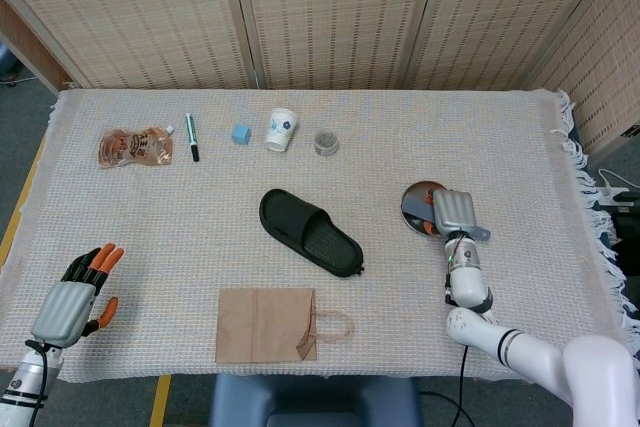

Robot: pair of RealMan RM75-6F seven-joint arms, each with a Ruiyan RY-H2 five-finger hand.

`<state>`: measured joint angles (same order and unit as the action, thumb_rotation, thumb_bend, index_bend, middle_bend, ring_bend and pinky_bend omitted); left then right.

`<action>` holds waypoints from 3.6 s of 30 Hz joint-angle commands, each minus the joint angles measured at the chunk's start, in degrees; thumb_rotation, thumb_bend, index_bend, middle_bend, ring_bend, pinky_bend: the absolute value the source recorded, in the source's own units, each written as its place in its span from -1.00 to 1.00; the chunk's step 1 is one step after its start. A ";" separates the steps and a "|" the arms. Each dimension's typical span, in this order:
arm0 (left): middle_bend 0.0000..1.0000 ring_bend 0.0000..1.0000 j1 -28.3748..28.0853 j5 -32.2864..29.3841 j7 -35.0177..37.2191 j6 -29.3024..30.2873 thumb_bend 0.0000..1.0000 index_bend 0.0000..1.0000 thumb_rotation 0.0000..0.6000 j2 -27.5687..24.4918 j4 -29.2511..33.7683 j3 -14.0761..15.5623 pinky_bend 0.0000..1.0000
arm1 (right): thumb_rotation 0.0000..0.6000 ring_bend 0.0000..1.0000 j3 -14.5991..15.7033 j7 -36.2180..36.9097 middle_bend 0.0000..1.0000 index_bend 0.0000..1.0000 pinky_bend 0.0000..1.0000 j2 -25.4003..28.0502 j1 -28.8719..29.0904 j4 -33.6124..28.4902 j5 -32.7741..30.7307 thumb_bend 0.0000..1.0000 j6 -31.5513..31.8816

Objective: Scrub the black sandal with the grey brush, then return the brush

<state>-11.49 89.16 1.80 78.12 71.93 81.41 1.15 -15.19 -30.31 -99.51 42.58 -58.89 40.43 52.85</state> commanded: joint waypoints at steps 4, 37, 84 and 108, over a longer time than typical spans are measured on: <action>-1.00 -1.00 0.03 0.08 0.05 0.09 0.01 -1.00 1.00 -0.08 0.15 0.04 -0.80 | 1.00 -0.10 0.02 0.53 -0.03 0.45 0.30 -0.40 -0.19 0.63 1.48 -0.38 0.51; -1.00 -1.00 -15.27 3.99 11.21 -15.61 0.11 -1.00 1.00 -0.55 2.45 -3.52 -0.80 | 1.00 0.11 0.47 10.30 0.15 0.70 0.66 13.02 1.36 -5.12 12.03 -0.21 -11.47; -1.00 -1.00 -39.91 0.88 24.13 -34.09 0.11 -1.00 1.00 19.00 -18.18 -3.54 -0.81 | 1.00 0.10 3.09 17.17 0.15 0.67 0.66 9.04 13.90 -4.33 16.58 -0.21 -20.10; -1.00 -1.00 -42.28 1.47 26.98 -34.81 0.11 -1.00 1.00 19.45 -20.82 -1.14 -0.81 | 1.00 0.10 0.42 21.83 0.15 0.66 0.66 0.53 21.43 6.52 14.55 -0.21 -25.74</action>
<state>-53.78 90.63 28.77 43.31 91.38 60.59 0.02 -14.70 -8.42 -98.81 63.89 -52.55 55.00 27.02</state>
